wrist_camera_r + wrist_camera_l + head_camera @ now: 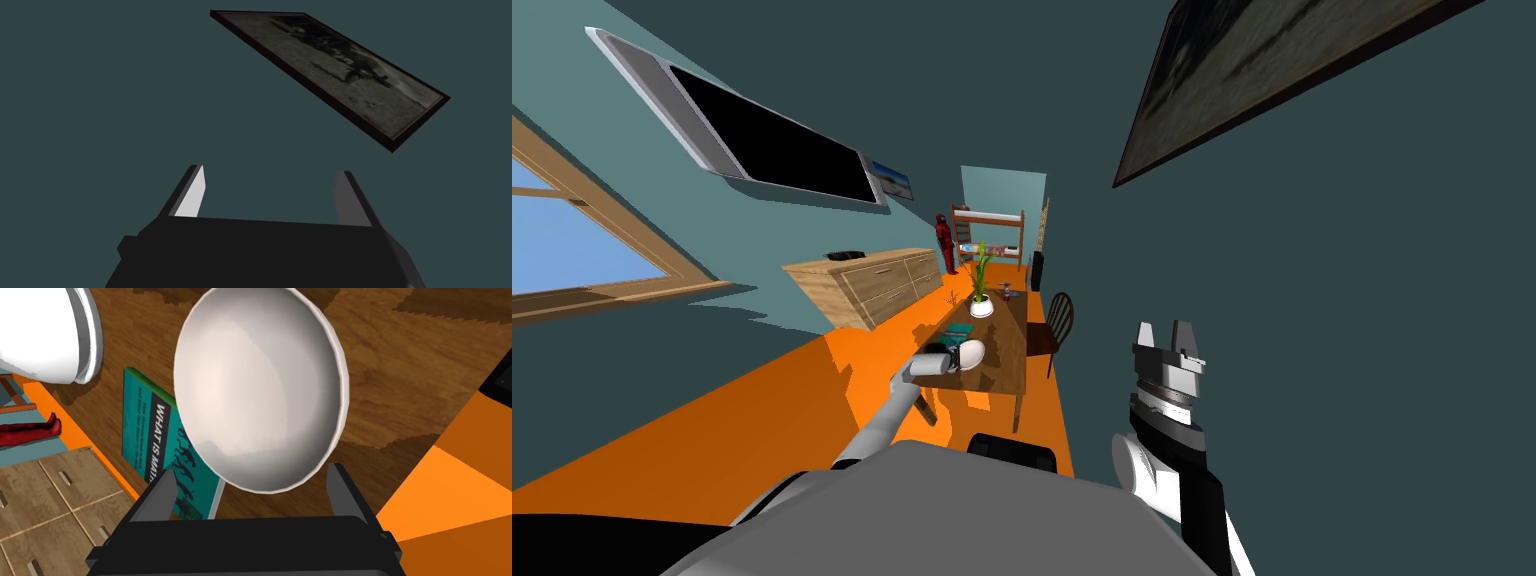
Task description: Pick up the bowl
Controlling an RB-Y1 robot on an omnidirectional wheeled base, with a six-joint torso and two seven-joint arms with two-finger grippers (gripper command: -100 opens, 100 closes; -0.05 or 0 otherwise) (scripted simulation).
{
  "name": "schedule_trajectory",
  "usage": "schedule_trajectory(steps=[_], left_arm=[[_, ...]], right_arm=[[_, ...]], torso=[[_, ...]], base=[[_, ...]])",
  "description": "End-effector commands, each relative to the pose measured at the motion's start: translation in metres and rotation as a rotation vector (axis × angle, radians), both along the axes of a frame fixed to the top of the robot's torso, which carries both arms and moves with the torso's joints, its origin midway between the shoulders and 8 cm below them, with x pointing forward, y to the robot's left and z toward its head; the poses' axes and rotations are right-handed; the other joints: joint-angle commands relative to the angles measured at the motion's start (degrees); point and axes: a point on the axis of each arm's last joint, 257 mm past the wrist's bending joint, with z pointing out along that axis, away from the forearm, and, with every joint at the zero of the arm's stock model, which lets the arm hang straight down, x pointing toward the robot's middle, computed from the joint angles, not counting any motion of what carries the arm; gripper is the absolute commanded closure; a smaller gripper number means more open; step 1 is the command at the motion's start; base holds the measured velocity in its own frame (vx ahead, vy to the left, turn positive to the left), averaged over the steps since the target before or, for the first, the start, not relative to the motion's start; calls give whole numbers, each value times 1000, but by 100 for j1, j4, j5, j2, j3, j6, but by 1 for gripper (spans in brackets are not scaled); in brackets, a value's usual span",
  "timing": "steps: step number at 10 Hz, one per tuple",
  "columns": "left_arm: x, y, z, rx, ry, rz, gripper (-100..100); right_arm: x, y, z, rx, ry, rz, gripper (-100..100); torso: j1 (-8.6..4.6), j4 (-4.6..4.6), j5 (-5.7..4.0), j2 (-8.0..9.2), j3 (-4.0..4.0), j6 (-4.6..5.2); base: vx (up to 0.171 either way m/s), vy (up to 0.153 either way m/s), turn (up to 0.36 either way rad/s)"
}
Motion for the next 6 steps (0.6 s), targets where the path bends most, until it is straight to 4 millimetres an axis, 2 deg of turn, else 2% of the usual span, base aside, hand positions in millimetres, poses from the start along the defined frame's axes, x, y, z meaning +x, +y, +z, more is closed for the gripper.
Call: schedule_trajectory(steps=[1,3,6], left_arm=[[-11,3,-10,-17,56,17,-100],[-19,5,-17,-29,96,31,-100],[-40,12,-34,-57,194,66,-100]], right_arm=[[0,0,0,0,0,0,0],[0,0,0,0,0,0,0],[0,0,0,0,0,0,0]], torso=[[0,0,0,0,0,0],[-2,0,0,-1,0,2],[-2,0,0,-2,-1,1]], base=[[22,-35,-57],[31,-39,-78],[35,-39,-81]])
